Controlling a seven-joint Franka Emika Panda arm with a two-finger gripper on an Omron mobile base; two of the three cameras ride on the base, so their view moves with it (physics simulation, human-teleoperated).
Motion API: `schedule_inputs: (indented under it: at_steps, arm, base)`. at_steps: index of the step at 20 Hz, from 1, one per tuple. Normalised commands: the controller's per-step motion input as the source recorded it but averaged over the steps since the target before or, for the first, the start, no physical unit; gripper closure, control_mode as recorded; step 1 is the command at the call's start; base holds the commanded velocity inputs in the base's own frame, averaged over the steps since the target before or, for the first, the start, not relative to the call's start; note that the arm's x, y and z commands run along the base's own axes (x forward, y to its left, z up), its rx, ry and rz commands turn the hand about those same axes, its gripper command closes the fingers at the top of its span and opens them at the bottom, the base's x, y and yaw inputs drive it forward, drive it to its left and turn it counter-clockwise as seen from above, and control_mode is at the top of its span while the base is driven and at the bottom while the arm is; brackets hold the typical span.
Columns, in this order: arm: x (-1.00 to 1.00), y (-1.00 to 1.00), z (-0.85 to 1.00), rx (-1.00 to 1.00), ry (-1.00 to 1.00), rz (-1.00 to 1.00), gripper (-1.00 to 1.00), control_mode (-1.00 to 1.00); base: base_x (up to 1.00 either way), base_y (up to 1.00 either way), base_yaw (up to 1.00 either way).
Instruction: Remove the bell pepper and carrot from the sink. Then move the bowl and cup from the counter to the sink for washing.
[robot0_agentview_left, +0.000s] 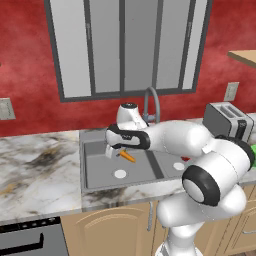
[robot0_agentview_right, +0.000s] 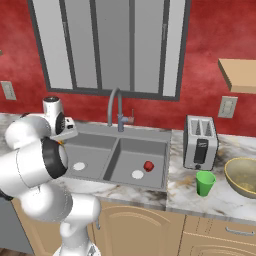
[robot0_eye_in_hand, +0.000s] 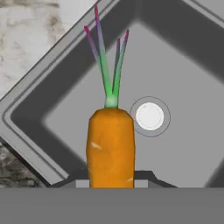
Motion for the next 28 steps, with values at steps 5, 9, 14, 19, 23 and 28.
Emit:
schedule_inputs:
  at_steps: [5,9,14,19,23,28]
  arm:
    - [-0.31,0.33,0.32,0.08,0.02,0.04,1.00,-1.00]
    - [-0.27,0.42,0.26,0.03,0.02,0.06,1.00,-1.00]
    - [-0.24,0.42,0.25,0.00,0.04,0.05,1.00,-1.00]
    - [-0.23,0.45,0.23,0.00,0.03,0.04,1.00,-1.00]
    - [-0.21,0.48,0.16,0.00,0.03,0.03,1.00,-1.00]
    - [-0.17,0.50,0.04,0.00,0.01,0.00,1.00,-1.00]
  base:
    - [0.00,0.00,0.00]
    - [0.00,0.00,0.00]
    - [0.00,0.00,0.00]
    - [0.00,0.00,0.00]
    - [0.00,0.00,0.00]
    - [0.00,0.00,0.00]
